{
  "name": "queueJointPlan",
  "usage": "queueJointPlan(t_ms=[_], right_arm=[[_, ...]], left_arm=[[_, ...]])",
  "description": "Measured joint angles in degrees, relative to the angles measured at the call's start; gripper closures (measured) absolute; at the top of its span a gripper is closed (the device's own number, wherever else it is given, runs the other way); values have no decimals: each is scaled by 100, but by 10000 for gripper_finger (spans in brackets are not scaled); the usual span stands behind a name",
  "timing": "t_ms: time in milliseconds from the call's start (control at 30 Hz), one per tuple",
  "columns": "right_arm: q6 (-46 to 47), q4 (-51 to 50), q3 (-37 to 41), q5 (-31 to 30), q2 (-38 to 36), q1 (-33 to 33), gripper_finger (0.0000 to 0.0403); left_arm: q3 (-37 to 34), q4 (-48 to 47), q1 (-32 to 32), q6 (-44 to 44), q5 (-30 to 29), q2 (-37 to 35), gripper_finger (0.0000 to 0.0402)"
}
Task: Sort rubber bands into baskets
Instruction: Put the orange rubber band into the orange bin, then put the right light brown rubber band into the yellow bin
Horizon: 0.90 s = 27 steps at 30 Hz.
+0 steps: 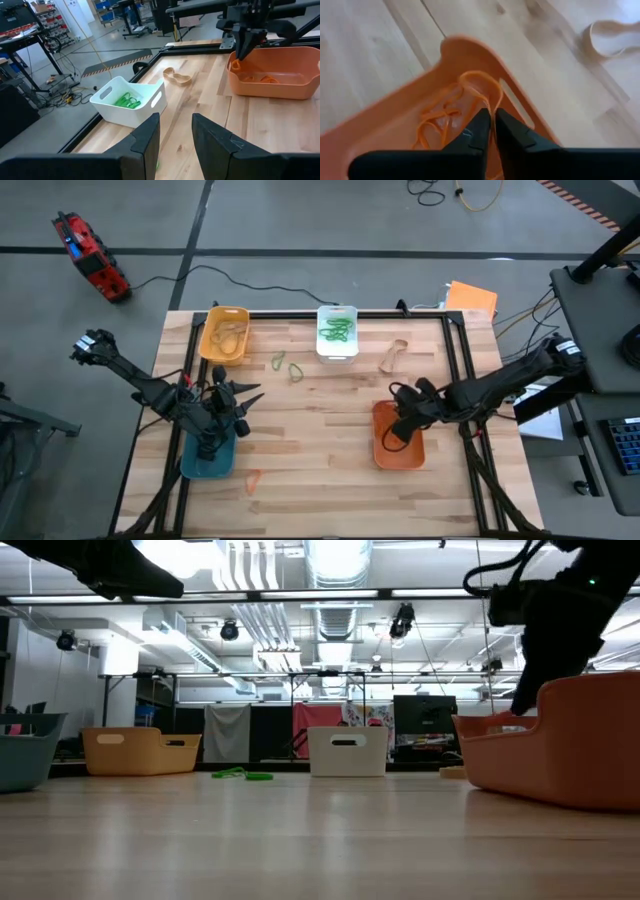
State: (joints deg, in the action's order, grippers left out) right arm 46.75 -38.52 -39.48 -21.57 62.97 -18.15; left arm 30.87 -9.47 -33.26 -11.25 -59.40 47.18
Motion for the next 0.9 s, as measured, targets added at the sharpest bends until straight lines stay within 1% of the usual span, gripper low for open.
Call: queueJointPlan(t_ms=[333,433,500,567,733,800,900], right_arm=[[131,71,55,-93,88,-14,296],[-122,594,46,-158,92,-14,279],[-544,1215,46,-304,144,-14,271],[-1172,2010,62,-437,241,-14,267],[-3210,4559,283,-430,667,-12,264],[-3848,5460,350,-397,910,-12,266],[-4515,6281,365,-394,1280,-12,270]], left_arm=[[0,3,0,0,2,0,303],[0,4,0,0,2,0,303],[0,4,0,0,2,0,303],[0,4,0,0,2,0,303],[0,4,0,0,2,0,303],[0,4,0,0,2,0,303],[0,4,0,0,2,0,303]])
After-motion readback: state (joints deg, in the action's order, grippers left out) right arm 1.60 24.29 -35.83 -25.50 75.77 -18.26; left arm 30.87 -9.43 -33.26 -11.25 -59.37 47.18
